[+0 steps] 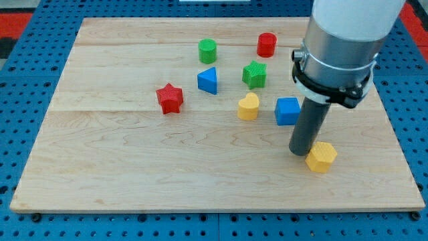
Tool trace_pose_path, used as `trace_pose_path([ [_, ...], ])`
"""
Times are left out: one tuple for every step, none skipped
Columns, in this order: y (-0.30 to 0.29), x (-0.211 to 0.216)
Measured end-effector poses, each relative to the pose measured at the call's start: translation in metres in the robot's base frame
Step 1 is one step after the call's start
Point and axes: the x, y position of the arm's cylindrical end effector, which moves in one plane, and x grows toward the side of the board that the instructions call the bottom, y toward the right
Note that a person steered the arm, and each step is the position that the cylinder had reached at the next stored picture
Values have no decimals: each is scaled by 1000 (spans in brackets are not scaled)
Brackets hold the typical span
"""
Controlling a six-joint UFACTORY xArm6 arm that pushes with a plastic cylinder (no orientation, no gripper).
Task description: Point your arm at the yellow heart
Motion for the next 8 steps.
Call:
trace_pose_path([
  [17,16],
  [29,24],
  [13,26],
  [-12,33],
  [-46,31],
  [-89,19],
  [-116,-5],
  [-112,-38],
])
